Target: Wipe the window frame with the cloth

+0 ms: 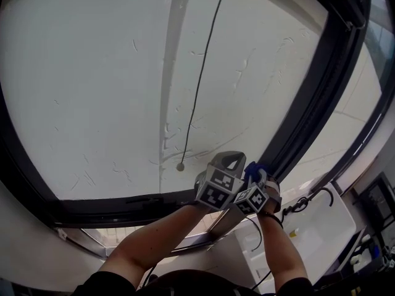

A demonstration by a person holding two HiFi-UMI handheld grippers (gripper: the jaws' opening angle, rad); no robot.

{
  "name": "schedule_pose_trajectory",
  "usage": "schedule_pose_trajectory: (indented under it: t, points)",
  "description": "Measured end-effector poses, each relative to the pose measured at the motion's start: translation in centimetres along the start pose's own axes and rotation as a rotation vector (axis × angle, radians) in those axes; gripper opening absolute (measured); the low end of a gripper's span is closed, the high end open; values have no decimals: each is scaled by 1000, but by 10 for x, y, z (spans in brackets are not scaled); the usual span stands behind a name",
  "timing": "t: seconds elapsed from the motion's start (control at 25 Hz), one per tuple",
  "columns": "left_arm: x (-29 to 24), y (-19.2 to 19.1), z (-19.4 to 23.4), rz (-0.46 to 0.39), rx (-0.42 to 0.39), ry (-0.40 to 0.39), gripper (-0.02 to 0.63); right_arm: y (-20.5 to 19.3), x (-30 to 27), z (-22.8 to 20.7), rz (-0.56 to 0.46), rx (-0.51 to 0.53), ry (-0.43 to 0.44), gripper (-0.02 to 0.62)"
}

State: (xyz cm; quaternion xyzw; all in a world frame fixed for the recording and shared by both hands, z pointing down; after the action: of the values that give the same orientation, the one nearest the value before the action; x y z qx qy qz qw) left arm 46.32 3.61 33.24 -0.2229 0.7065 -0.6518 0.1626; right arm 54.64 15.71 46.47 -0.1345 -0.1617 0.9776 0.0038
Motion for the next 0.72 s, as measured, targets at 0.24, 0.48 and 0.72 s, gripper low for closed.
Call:
schedule_pose_trajectory:
  t: [0.24, 0.48, 0.72]
  points:
    - [4, -6, 4, 16, -12, 8, -8, -18, -10, 44, 64, 66, 117, 100]
    - [6, -10, 7, 25, -3, 24, -8, -22, -14, 57, 87, 67, 148, 98]
    - [6, -10, 4, 29, 9, 26, -8, -21, -13, 56, 87, 61, 201, 97]
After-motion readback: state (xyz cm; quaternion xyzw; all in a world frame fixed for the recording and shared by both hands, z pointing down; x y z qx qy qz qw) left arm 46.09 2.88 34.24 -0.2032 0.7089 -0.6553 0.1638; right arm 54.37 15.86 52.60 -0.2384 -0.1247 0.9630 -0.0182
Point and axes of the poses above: the fingertips, and each gripper's own axes: x backward along the fingers, z to its left, y out of its top, the point moved 5 cm from there along x, backward along the fingers
